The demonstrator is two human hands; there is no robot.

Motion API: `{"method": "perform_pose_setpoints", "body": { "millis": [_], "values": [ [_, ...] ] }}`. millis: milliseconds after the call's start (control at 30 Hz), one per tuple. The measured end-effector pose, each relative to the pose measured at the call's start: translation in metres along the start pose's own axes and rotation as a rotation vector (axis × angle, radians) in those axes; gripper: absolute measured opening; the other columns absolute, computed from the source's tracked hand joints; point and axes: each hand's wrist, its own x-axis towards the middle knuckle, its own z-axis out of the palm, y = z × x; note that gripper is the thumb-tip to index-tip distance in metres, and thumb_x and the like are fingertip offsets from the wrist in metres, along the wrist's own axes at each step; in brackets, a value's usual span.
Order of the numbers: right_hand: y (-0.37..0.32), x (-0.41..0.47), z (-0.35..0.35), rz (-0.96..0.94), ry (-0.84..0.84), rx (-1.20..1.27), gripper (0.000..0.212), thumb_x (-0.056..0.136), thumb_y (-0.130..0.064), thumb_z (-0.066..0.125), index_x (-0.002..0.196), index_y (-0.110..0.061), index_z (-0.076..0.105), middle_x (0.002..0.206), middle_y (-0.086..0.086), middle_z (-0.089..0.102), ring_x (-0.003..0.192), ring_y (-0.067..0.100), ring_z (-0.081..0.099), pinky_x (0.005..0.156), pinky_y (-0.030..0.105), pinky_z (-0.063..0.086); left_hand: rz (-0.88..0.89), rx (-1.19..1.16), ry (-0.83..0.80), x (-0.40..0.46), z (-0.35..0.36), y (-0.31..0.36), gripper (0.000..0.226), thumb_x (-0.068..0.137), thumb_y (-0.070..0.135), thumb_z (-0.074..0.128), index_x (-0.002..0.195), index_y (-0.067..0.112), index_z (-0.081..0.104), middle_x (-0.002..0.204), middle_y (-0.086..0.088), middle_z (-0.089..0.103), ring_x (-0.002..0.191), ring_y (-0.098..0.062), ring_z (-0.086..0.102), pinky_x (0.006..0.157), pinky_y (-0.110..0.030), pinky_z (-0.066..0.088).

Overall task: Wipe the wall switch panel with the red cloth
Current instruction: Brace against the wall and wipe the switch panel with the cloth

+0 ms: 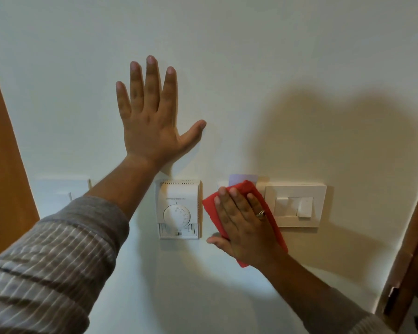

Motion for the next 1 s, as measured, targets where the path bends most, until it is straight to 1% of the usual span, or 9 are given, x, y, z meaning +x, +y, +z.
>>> {"method": "perform_pose_setpoints", "body": {
  "millis": [133, 233, 400, 533, 633, 767, 867, 933, 1000],
  "values": [
    [0.029, -0.021, -0.001, -0.267, 0.008, 0.017, 0.079, 0.095, -0.066, 0.042, 0.149, -0.008, 0.032, 0.156, 0.01, 0.029, 0.15, 0.03, 0.016, 0.123, 0.045, 0.01, 0.013, -0.012, -0.012, -0.002, -0.003, -0.002, 0.101, 0.092, 0.079, 0.033, 0.162, 0.009, 0.019, 0.168, -0.028, 0.02, 0.154, -0.052, 0.017, 0.122, -0.068, 0.011],
    [0.036, -0.026, -0.002, -0.192, 0.022, 0.036, 0.084, 0.094, -0.067, 0.045, 0.15, -0.007, 0.029, 0.156, 0.013, 0.027, 0.152, 0.03, 0.011, 0.124, 0.046, 0.01, 0.006, -0.007, -0.014, -0.001, -0.003, -0.001, 0.101, 0.092, 0.079, 0.034, 0.162, 0.009, 0.018, 0.168, -0.028, 0.018, 0.154, -0.051, 0.016, 0.123, -0.068, 0.01],
    [0.016, -0.007, -0.001, -0.015, 0.011, 0.023, 0.092, 0.093, -0.074, 0.035, 0.153, -0.004, 0.025, 0.159, 0.017, 0.022, 0.151, 0.035, 0.011, 0.123, 0.05, 0.007, 0.004, -0.002, -0.002, 0.0, -0.001, 0.001, 0.101, 0.092, 0.079, 0.035, 0.162, 0.009, 0.02, 0.168, -0.028, 0.02, 0.154, -0.051, 0.017, 0.122, -0.068, 0.011],
    [0.016, -0.001, -0.004, -0.173, 0.009, 0.095, 0.091, 0.091, -0.074, 0.041, 0.151, -0.006, 0.032, 0.159, 0.012, 0.025, 0.15, 0.031, 0.02, 0.123, 0.047, 0.01, 0.001, -0.007, -0.016, 0.0, -0.002, 0.0, 0.101, 0.091, 0.08, 0.035, 0.163, 0.01, 0.017, 0.168, -0.027, 0.018, 0.155, -0.05, 0.016, 0.123, -0.068, 0.011],
    [0.035, -0.014, -0.008, -0.298, -0.036, 0.103, 0.087, 0.093, -0.069, 0.043, 0.151, -0.007, 0.028, 0.159, 0.011, 0.024, 0.151, 0.029, 0.016, 0.123, 0.045, 0.011, 0.002, -0.015, -0.042, -0.001, -0.005, -0.001, 0.102, 0.091, 0.08, 0.033, 0.163, 0.011, 0.015, 0.169, -0.026, 0.015, 0.156, -0.05, 0.013, 0.123, -0.068, 0.009],
    [0.036, -0.015, -0.012, -0.183, -0.059, 0.087, 0.088, 0.093, -0.071, 0.04, 0.152, -0.006, 0.027, 0.158, 0.014, 0.026, 0.151, 0.031, 0.014, 0.124, 0.047, 0.01, -0.016, -0.028, -0.058, -0.001, -0.008, 0.001, 0.102, 0.091, 0.08, 0.033, 0.163, 0.011, 0.015, 0.17, -0.025, 0.013, 0.156, -0.049, 0.011, 0.124, -0.067, 0.008],
    [0.02, 0.002, -0.012, -0.076, -0.081, 0.057, 0.094, 0.092, -0.076, 0.032, 0.154, -0.005, 0.026, 0.161, 0.015, 0.02, 0.151, 0.033, 0.014, 0.123, 0.048, 0.007, -0.014, -0.039, -0.066, -0.001, -0.008, 0.003, 0.102, 0.091, 0.08, 0.033, 0.163, 0.011, 0.015, 0.17, -0.025, 0.012, 0.157, -0.048, 0.01, 0.124, -0.066, 0.007],
    [0.014, 0.003, -0.01, -0.082, -0.101, 0.042, 0.096, 0.091, -0.078, 0.03, 0.154, -0.005, 0.025, 0.162, 0.014, 0.019, 0.151, 0.033, 0.014, 0.123, 0.048, 0.006, -0.013, -0.041, -0.063, 0.0, -0.008, 0.002, 0.102, 0.091, 0.081, 0.033, 0.163, 0.011, 0.016, 0.17, -0.024, 0.013, 0.157, -0.048, 0.011, 0.124, -0.066, 0.008],
    [0.019, -0.008, -0.009, -0.177, -0.079, 0.061, 0.094, 0.09, -0.076, 0.036, 0.153, -0.007, 0.028, 0.16, 0.012, 0.023, 0.15, 0.03, 0.018, 0.124, 0.047, 0.009, -0.01, -0.037, -0.053, 0.0, -0.008, 0.001, 0.102, 0.091, 0.08, 0.034, 0.163, 0.01, 0.017, 0.17, -0.025, 0.015, 0.156, -0.048, 0.012, 0.124, -0.066, 0.009]
  ]
}}
